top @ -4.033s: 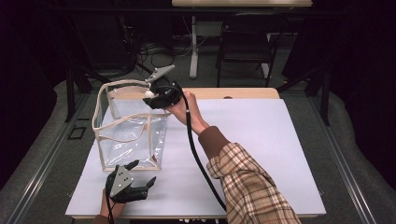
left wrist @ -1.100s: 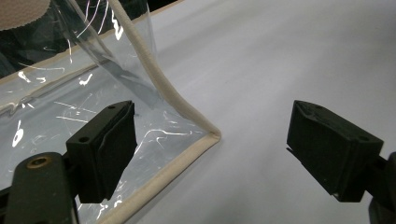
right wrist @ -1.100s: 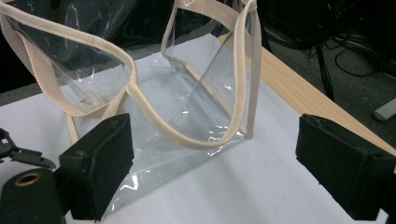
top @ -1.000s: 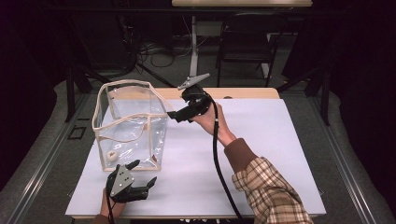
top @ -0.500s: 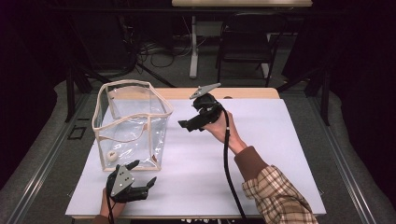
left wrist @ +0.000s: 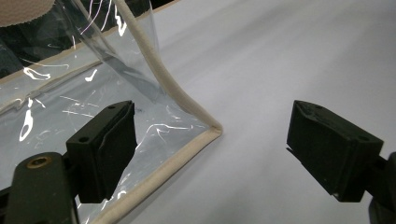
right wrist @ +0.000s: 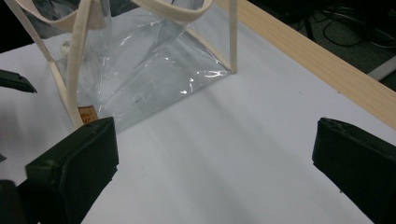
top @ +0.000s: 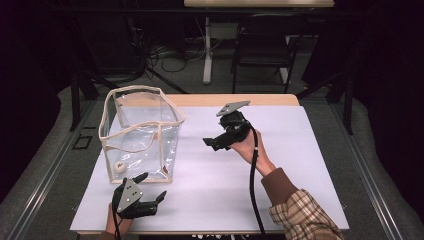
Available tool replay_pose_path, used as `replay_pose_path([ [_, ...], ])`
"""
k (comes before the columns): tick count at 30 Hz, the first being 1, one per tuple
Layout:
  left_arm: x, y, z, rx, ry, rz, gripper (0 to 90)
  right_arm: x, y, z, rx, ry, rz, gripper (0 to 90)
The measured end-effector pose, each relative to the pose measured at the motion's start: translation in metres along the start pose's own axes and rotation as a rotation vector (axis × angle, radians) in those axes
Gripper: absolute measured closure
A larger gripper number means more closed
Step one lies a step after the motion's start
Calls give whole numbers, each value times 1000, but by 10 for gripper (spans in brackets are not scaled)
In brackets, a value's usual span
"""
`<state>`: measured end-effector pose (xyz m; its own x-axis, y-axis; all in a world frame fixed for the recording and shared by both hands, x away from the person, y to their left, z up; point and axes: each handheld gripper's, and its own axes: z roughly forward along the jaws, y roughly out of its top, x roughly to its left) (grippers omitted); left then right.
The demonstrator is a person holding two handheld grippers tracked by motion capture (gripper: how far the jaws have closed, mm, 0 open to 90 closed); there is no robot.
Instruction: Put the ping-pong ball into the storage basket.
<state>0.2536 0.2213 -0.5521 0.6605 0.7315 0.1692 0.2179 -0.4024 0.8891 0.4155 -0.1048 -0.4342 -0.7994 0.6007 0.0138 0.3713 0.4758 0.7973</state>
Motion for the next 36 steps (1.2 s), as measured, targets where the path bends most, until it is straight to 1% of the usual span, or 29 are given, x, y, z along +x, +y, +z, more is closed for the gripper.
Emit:
replay_pose_path([
  [8, 0, 0, 0, 2, -4, 3, 160, -4, -22, -12, -9, -28, 17, 1],
  [15, 0, 0, 1, 2, -8, 4, 160, -6, -35, -22, -19, -47, 21, 3],
  [36, -1, 0, 2, 3, -7, 3, 160, 1, -75, -55, -67, -89, 26, 8],
])
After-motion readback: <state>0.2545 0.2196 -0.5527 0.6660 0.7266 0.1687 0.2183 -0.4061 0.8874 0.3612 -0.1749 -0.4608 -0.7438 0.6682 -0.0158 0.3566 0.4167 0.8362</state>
